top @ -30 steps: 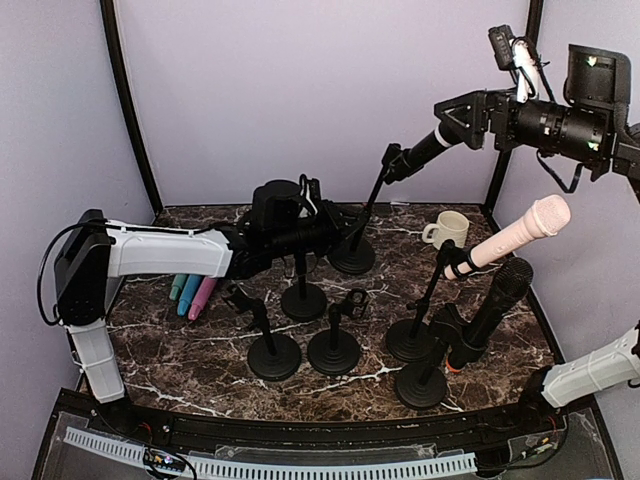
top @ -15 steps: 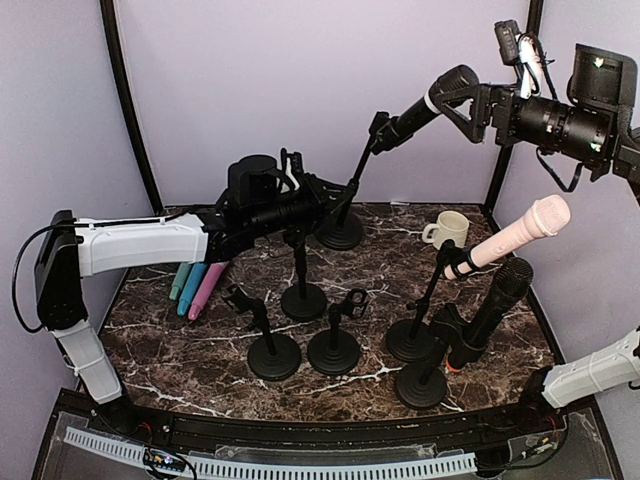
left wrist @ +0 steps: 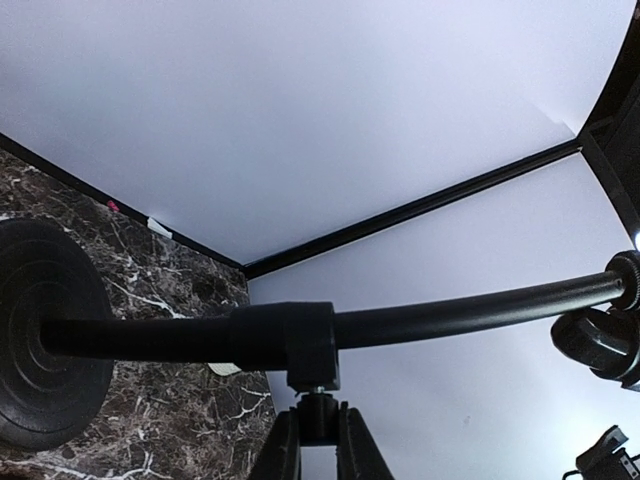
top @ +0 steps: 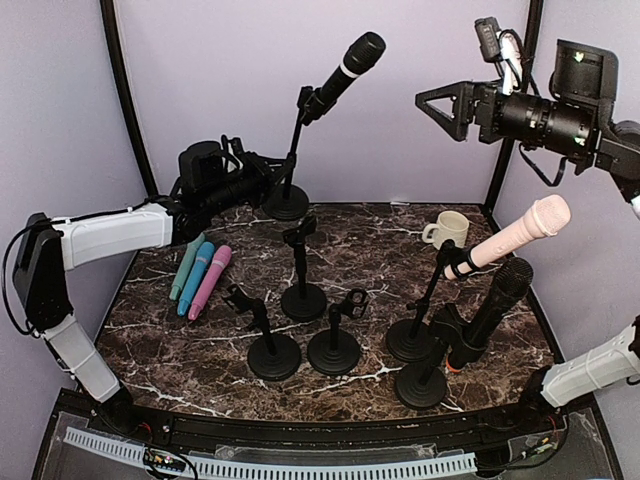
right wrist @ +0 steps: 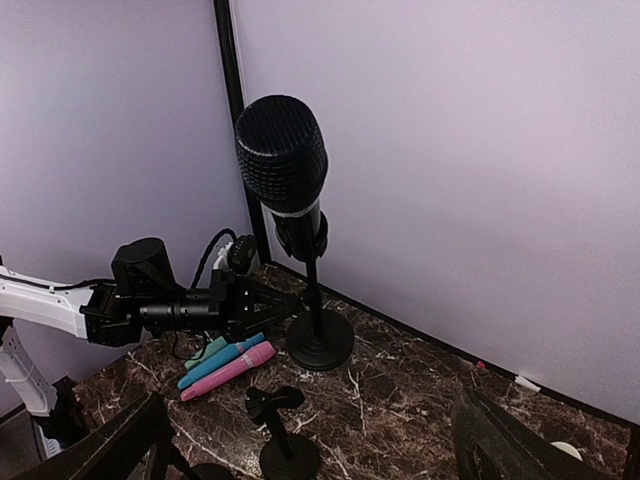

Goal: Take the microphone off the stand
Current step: Place the microphone stand with the microphone at the center of the board.

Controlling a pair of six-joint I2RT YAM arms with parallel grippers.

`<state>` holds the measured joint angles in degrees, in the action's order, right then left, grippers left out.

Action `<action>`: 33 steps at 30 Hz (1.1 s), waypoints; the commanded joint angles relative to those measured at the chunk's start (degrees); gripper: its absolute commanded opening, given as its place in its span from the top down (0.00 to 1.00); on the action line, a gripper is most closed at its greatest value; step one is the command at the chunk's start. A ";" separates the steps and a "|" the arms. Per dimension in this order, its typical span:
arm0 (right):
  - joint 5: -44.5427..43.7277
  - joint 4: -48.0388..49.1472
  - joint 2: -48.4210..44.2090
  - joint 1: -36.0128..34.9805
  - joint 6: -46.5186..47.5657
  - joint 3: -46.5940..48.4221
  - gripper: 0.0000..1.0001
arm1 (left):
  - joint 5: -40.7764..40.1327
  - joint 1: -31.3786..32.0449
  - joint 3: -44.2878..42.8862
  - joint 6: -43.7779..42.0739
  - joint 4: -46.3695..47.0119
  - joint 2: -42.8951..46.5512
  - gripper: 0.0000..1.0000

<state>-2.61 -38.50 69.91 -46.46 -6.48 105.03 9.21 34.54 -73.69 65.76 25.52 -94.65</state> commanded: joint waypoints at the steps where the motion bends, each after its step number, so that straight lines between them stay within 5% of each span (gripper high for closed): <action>1: 0.48 3.11 2.99 -0.43 -0.71 2.48 0.01 | 2.61 -3.26 5.11 3.10 11.64 6.04 1.00; 17: -13.46 0.80 18.76 -9.90 0.36 14.01 0.02 | 5.40 -7.30 31.65 11.31 32.74 8.42 1.00; 33: -10.01 -7.23 31.41 -10.27 -0.22 24.46 0.02 | 6.68 -7.73 47.34 17.42 48.35 4.83 1.00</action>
<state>-15.38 -44.29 99.74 -56.23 -6.57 126.15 14.50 27.16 -28.03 81.87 62.70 -91.13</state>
